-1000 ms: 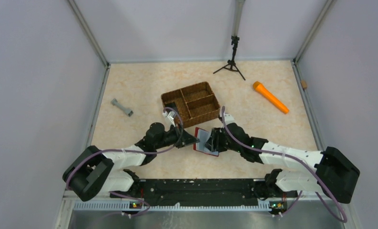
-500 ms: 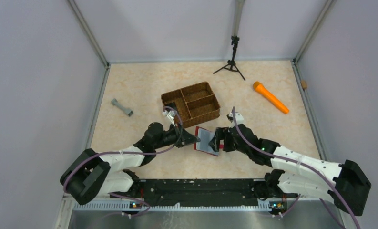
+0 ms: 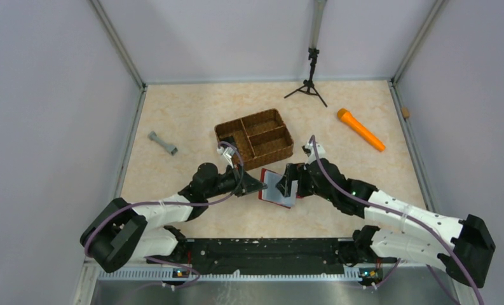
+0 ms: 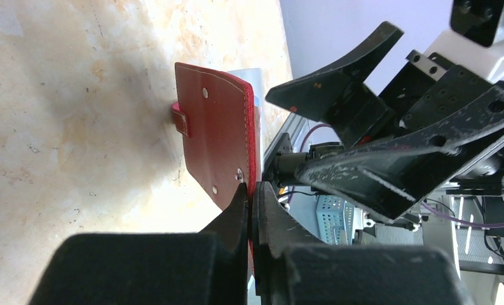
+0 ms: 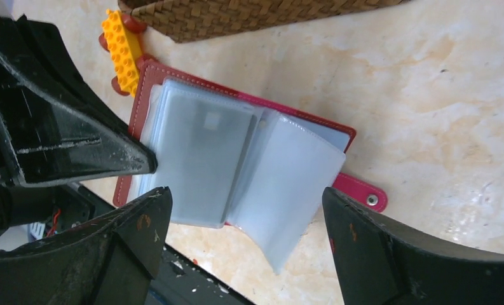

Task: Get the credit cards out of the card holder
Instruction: Remove the credit card from the card holder.

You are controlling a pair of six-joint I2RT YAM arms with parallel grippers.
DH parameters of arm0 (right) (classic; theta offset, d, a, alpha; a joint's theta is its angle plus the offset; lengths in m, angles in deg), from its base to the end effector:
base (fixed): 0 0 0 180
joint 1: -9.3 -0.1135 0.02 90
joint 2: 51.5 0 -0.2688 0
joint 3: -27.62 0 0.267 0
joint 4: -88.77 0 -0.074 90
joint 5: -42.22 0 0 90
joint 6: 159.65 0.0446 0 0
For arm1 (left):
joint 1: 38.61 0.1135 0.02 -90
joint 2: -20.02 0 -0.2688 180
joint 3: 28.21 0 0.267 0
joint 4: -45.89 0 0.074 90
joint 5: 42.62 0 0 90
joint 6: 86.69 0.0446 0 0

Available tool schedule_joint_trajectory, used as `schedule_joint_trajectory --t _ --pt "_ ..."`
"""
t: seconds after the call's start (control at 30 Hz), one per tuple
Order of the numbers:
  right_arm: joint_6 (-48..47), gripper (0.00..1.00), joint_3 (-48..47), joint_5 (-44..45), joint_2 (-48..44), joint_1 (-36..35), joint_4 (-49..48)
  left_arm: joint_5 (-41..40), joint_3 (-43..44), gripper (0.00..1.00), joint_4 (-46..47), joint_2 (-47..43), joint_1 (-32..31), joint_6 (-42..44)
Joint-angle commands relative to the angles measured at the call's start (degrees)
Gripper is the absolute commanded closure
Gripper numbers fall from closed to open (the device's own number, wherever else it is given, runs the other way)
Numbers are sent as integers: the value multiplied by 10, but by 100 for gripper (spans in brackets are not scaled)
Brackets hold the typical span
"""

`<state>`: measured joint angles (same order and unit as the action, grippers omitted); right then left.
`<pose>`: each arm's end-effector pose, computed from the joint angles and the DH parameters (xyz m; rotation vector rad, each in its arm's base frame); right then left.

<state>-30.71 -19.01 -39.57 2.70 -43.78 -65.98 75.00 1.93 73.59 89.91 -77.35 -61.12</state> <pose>0.1413 0.1774 0.2323 -0.1887 2.2336 0.7666 0.1773 -0.1687 0.1715 -0.0589 2.1123 -1.6304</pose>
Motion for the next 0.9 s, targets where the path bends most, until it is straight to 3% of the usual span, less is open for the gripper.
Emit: schedule_joint_trajectory --t 0.0,0.2,0.47,0.7,0.8,0.83,0.87 --pt "-22 13 -65 64 4 2 80 9 21 100 41 -18 -2 -3" --pt "-12 11 -15 -61 -39 1 -52 12 23 100 47 -26 -2 -9" --pt "2 10 0 -129 12 1 -108 20 22 100 75 -27 -2 -31" --pt "4 11 10 -127 17 1 -105 23 24 100 107 -19 -2 -52" --pt "4 17 12 -120 18 1 -99 26 24 100 119 -13 -2 -58" --pt "4 26 11 -113 20 2 -90 30 24 100 133 -8 -2 -67" --pt "3 29 10 -109 20 1 -85 32 24 100 140 -7 -2 -71"
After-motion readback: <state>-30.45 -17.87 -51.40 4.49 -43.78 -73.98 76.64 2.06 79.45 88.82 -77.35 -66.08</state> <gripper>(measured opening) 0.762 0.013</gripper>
